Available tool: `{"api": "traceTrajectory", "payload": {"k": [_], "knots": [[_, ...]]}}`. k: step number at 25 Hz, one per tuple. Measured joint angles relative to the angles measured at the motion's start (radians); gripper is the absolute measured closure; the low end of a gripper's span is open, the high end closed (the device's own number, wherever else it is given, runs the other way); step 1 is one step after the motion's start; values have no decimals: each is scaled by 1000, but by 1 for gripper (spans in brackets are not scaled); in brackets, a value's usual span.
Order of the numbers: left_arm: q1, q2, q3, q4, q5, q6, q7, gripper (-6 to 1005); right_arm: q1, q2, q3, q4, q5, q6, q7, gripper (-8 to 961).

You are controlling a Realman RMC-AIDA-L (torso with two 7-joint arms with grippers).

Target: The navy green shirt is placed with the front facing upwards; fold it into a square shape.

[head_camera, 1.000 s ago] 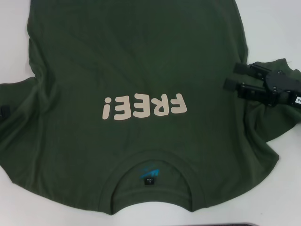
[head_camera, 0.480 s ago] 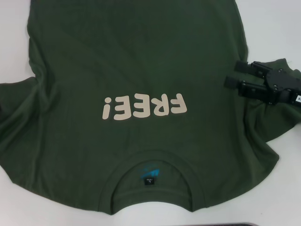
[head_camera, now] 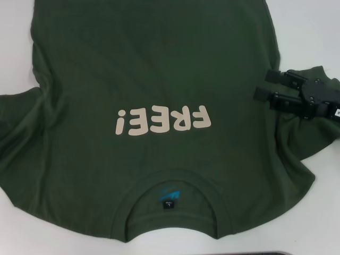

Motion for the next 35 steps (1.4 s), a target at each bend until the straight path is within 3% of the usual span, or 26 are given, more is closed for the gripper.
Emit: {"api": "traceTrajectory", "payload": {"k": [2,8,14,35], "knots": [[0,0,1,0,-1,6,0,955,0,1,0,0,0,0,0,36],[-4,-2,-4,1,-35,44,-12,983,-1,2,0,0,0,-1,0,36],[-15,0,-5,1,-121,105,-72,982,0,2,-1,0,0,-2,0,36],[-61,-36,-7,-33,-189,155,-142,980,-1,5,-1,0,0,-3,-1,37]]}}
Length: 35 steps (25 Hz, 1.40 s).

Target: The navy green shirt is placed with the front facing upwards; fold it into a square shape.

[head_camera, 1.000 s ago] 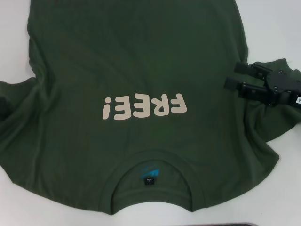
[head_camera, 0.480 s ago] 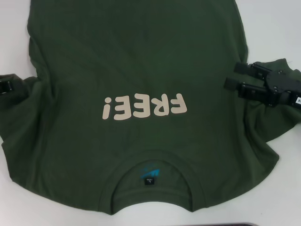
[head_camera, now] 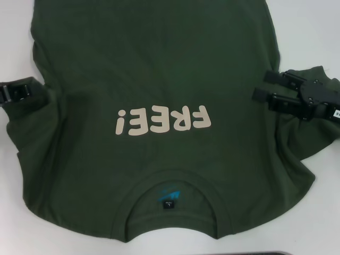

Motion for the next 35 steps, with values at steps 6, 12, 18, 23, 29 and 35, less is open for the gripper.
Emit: {"api": "traceTrajectory", "payload": {"k": [6,12,18,23,29,35], "knots": [[-3,0,5,-31,-32,-7,-1,979,1,0,0,0,0,0,0,37],[5,7,2,-26,-31,-70,-1,979,4,-1,0,0,0,1,-1,37],[21,16,0,-18,-10,-160,1,978,6,-2,2,0,0,3,3,38],[34,16,-1,-4,-7,-222,5,977,9,-2,9,0,0,3,6,38],[45,12,-1,28,-9,-273,1,977,11,-2,19,0,0,2,8,38],[54,10,-8,40,-6,-341,-1,976,11,0,22,0,0,2,9,37]]}}
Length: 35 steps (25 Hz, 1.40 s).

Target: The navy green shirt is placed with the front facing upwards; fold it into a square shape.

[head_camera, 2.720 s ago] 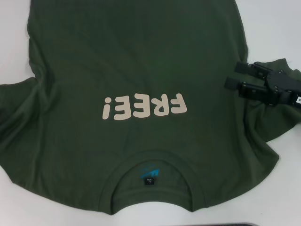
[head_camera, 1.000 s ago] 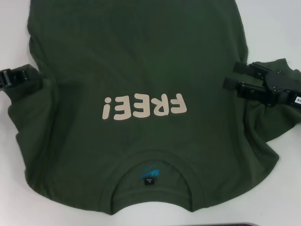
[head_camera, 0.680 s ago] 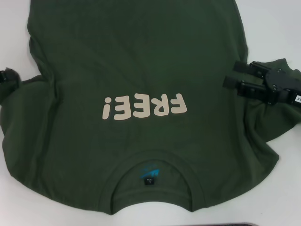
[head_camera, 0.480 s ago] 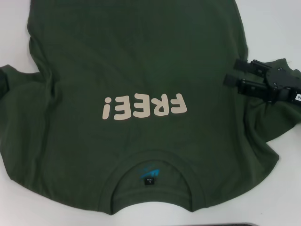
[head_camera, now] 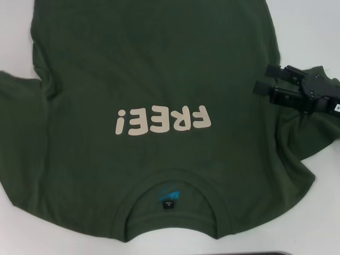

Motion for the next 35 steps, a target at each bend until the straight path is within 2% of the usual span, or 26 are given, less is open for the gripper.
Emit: {"api": "traceTrajectory", "payload": {"k": [7,19,25,30,35], "knots": [[5,-2,-2,5,3,-44,1,975,1,0,1,0,0,-1,1,36],[-23,-2,3,2,-20,120,-73,974,-3,3,1,0,2,0,2,37],[-32,-11,4,-28,-37,165,-84,973,-5,5,1,0,2,3,0,37],[-35,-21,6,-56,-80,187,-87,974,-5,5,1,1,2,4,-3,36],[-39,-21,6,-68,-140,231,-82,975,-3,5,1,2,1,6,-4,36]]}}
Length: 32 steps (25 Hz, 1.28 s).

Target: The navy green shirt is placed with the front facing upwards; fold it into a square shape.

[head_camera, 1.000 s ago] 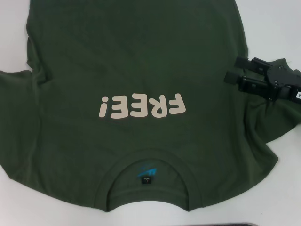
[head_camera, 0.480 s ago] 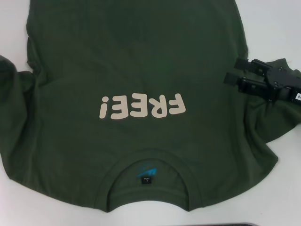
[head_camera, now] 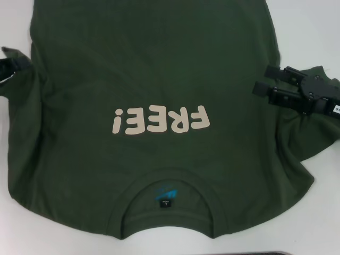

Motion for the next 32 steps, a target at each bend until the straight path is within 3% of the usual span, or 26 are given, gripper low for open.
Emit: {"api": "traceTrajectory", "payload": {"k": [32], "knots": [[-71,-24,1,-129,-30,17,55,964,0,0,0,9,-1,2,-5,36]]}}
